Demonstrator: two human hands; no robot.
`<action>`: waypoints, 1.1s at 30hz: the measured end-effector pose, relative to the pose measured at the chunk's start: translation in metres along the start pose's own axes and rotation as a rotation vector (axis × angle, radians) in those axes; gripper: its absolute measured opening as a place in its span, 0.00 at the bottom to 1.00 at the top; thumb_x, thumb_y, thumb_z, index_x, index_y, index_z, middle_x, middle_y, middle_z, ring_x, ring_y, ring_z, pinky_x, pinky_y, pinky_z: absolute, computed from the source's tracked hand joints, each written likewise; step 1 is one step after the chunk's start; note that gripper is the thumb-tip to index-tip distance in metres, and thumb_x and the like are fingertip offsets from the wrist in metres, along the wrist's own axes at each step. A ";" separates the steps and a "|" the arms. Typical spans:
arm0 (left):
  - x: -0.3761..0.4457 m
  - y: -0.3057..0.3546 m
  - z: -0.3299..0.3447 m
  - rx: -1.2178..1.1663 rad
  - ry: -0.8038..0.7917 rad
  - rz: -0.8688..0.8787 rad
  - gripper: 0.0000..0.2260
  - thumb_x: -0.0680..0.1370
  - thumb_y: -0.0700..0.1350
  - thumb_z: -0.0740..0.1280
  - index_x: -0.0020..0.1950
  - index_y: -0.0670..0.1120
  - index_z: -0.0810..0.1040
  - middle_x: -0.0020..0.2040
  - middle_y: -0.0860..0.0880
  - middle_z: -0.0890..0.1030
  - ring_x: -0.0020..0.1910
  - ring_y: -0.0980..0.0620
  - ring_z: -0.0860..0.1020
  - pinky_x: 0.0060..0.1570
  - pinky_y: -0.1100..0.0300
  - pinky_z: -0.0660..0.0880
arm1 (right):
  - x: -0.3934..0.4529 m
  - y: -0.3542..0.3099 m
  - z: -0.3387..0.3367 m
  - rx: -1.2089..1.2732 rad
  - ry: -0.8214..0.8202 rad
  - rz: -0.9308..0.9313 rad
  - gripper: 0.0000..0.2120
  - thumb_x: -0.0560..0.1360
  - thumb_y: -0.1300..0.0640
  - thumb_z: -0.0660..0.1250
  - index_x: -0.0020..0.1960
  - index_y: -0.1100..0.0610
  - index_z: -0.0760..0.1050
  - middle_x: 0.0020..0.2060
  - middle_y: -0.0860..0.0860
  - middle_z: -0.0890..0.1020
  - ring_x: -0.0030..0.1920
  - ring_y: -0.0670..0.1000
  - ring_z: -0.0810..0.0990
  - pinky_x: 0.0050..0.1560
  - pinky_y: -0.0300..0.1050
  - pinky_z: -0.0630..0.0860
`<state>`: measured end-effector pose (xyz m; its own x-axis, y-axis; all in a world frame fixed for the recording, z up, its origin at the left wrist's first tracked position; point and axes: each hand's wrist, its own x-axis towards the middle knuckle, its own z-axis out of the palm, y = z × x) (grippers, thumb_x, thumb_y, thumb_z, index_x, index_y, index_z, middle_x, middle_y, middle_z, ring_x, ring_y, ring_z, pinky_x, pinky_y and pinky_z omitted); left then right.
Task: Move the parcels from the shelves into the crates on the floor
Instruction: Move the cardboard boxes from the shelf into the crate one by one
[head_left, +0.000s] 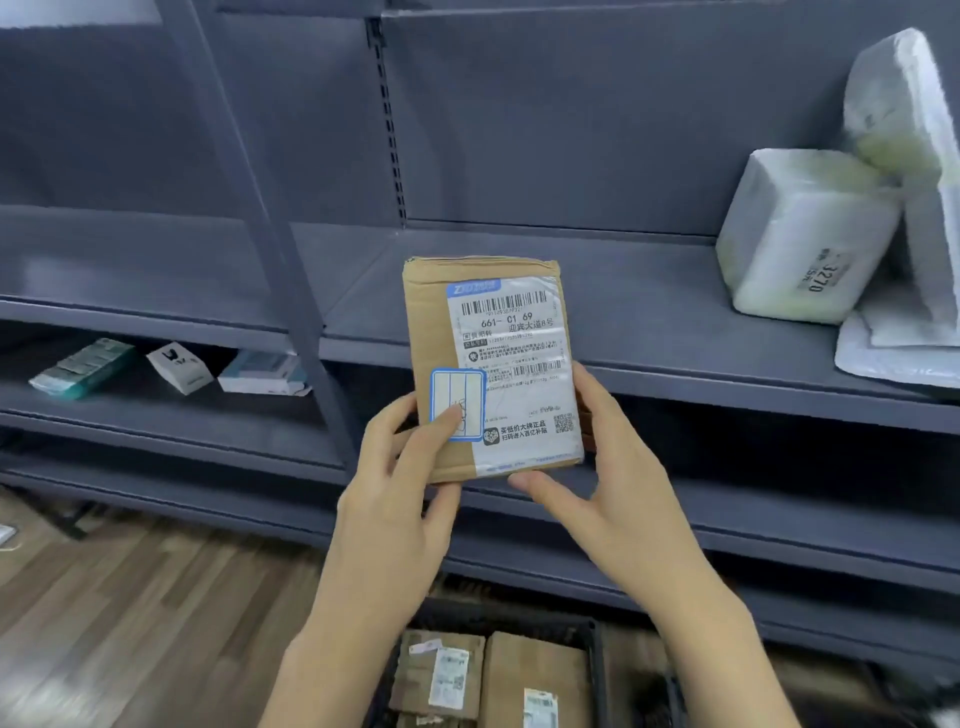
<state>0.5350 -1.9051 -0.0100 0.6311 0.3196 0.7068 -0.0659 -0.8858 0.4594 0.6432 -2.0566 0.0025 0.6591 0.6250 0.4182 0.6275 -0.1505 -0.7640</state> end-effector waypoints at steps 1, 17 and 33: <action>-0.013 -0.003 0.007 -0.008 -0.032 -0.034 0.26 0.69 0.34 0.69 0.64 0.52 0.69 0.65 0.48 0.69 0.59 0.70 0.67 0.51 0.69 0.69 | -0.010 0.008 0.005 -0.006 -0.022 0.043 0.40 0.70 0.50 0.73 0.74 0.39 0.54 0.67 0.32 0.67 0.65 0.35 0.68 0.62 0.32 0.67; -0.255 -0.014 0.112 0.021 -0.487 -0.829 0.31 0.68 0.34 0.73 0.61 0.60 0.67 0.64 0.50 0.74 0.49 0.53 0.77 0.42 0.58 0.76 | -0.181 0.179 0.089 -0.090 -0.621 0.505 0.40 0.71 0.46 0.71 0.76 0.42 0.51 0.69 0.36 0.68 0.65 0.41 0.70 0.59 0.41 0.72; -0.418 -0.127 0.224 0.074 -0.574 -1.322 0.32 0.75 0.44 0.68 0.76 0.45 0.58 0.65 0.46 0.73 0.61 0.42 0.72 0.55 0.54 0.71 | -0.203 0.344 0.250 -0.239 -1.139 0.362 0.42 0.76 0.53 0.67 0.77 0.43 0.40 0.67 0.47 0.69 0.61 0.51 0.74 0.53 0.45 0.74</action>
<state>0.4531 -2.0017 -0.4842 0.4162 0.7431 -0.5240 0.8297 -0.0747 0.5531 0.6217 -2.0436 -0.4680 0.1460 0.8140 -0.5622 0.6223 -0.5173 -0.5874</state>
